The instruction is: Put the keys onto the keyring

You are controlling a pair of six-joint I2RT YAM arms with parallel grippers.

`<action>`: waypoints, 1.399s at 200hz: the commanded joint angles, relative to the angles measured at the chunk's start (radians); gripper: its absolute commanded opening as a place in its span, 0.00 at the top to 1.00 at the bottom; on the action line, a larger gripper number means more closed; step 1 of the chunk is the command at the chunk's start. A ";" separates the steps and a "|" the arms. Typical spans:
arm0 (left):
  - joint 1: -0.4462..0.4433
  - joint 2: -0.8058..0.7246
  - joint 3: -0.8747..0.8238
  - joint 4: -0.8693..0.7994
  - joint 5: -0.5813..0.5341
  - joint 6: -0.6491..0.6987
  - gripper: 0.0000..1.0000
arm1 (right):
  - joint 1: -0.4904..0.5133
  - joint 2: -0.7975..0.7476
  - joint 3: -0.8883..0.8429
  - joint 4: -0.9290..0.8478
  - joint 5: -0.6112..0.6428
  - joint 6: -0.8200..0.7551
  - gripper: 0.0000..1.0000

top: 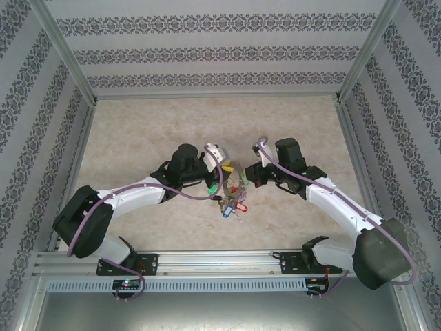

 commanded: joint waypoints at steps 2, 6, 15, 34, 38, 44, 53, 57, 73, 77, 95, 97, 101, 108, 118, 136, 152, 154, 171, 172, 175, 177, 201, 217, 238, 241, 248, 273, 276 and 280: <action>-0.008 0.013 -0.011 0.100 -0.021 -0.103 0.69 | 0.016 -0.013 0.013 0.032 0.024 -0.002 1.00; -0.008 0.011 -0.013 0.109 -0.029 -0.110 0.69 | 0.018 -0.014 0.011 0.036 0.026 -0.003 1.00; -0.008 0.010 -0.021 0.132 -0.058 -0.131 0.70 | 0.022 -0.018 0.006 0.045 0.031 -0.004 1.00; -0.007 0.010 -0.043 0.196 -0.133 -0.185 0.69 | 0.023 -0.022 0.000 0.050 0.037 -0.003 1.00; -0.007 0.013 -0.048 0.212 -0.148 -0.192 0.69 | 0.023 -0.024 -0.003 0.051 0.038 -0.002 1.00; -0.006 0.014 -0.056 0.240 -0.171 -0.216 0.69 | 0.023 -0.026 -0.008 0.053 0.041 -0.002 1.00; -0.006 0.020 -0.073 0.285 -0.204 -0.246 0.67 | 0.024 -0.030 -0.018 0.056 0.050 -0.002 1.00; -0.006 0.024 -0.080 0.308 -0.219 -0.259 0.66 | 0.023 -0.032 -0.022 0.056 0.056 -0.002 1.00; -0.006 0.045 -0.090 0.375 -0.211 -0.280 0.63 | 0.021 -0.037 -0.035 0.058 0.066 -0.003 1.00; -0.006 0.049 -0.084 0.372 -0.200 -0.283 0.63 | 0.020 -0.038 -0.036 0.059 0.065 -0.004 1.00; -0.006 0.065 -0.036 0.315 -0.187 -0.305 0.63 | 0.018 -0.041 -0.045 0.067 0.069 -0.004 1.00; -0.006 0.065 -0.032 0.310 -0.188 -0.308 0.64 | 0.018 -0.041 -0.046 0.067 0.069 -0.004 1.00; -0.006 0.068 -0.028 0.306 -0.186 -0.309 0.64 | 0.017 -0.041 -0.048 0.067 0.071 -0.005 1.00; -0.007 0.069 -0.027 0.317 -0.183 -0.310 0.64 | 0.017 -0.040 -0.048 0.071 0.072 -0.005 1.00; -0.006 0.070 -0.038 0.349 -0.189 -0.314 0.64 | 0.016 -0.038 -0.046 0.070 0.072 -0.008 1.00; -0.006 0.062 -0.049 0.379 -0.220 -0.328 0.63 | 0.014 -0.036 -0.046 0.076 0.072 -0.008 1.00; -0.005 0.053 -0.048 0.365 -0.234 -0.326 0.63 | 0.012 -0.036 -0.049 0.075 0.076 -0.006 1.00; -0.005 0.052 -0.049 0.365 -0.235 -0.327 0.63 | 0.012 -0.036 -0.049 0.075 0.077 -0.005 1.00; -0.005 0.039 -0.063 0.376 -0.255 -0.329 0.63 | 0.006 -0.037 -0.057 0.073 0.088 0.004 1.00; -0.005 0.038 -0.065 0.379 -0.256 -0.329 0.63 | 0.005 -0.038 -0.058 0.073 0.088 0.004 1.00; -0.005 0.035 -0.071 0.385 -0.266 -0.332 0.63 | 0.004 -0.038 -0.060 0.072 0.090 0.007 1.00; -0.005 0.033 -0.074 0.391 -0.272 -0.333 0.63 | 0.004 -0.038 -0.061 0.072 0.090 0.008 1.00; -0.003 0.007 -0.134 0.466 -0.345 -0.357 0.58 | -0.006 -0.047 -0.079 0.064 0.104 0.026 1.00; -0.002 -0.008 -0.163 0.489 -0.371 -0.368 0.55 | -0.014 -0.054 -0.095 0.061 0.125 0.045 1.00; -0.001 -0.032 -0.167 0.447 -0.389 -0.369 0.53 | -0.027 -0.060 -0.118 0.053 0.154 0.079 1.00; 0.000 -0.035 -0.166 0.443 -0.386 -0.365 0.53 | -0.029 -0.059 -0.120 0.048 0.157 0.084 1.00; 0.000 -0.043 -0.168 0.437 -0.379 -0.358 0.53 | -0.034 -0.058 -0.125 0.037 0.163 0.099 1.00; 0.000 -0.077 -0.178 0.410 -0.372 -0.353 0.52 | -0.049 -0.061 -0.166 0.021 0.177 0.176 1.00; 0.000 -0.081 -0.180 0.407 -0.371 -0.351 0.52 | -0.050 -0.062 -0.174 0.023 0.178 0.185 1.00; 0.000 -0.088 -0.185 0.405 -0.371 -0.348 0.52 | -0.049 -0.066 -0.183 0.025 0.180 0.197 1.00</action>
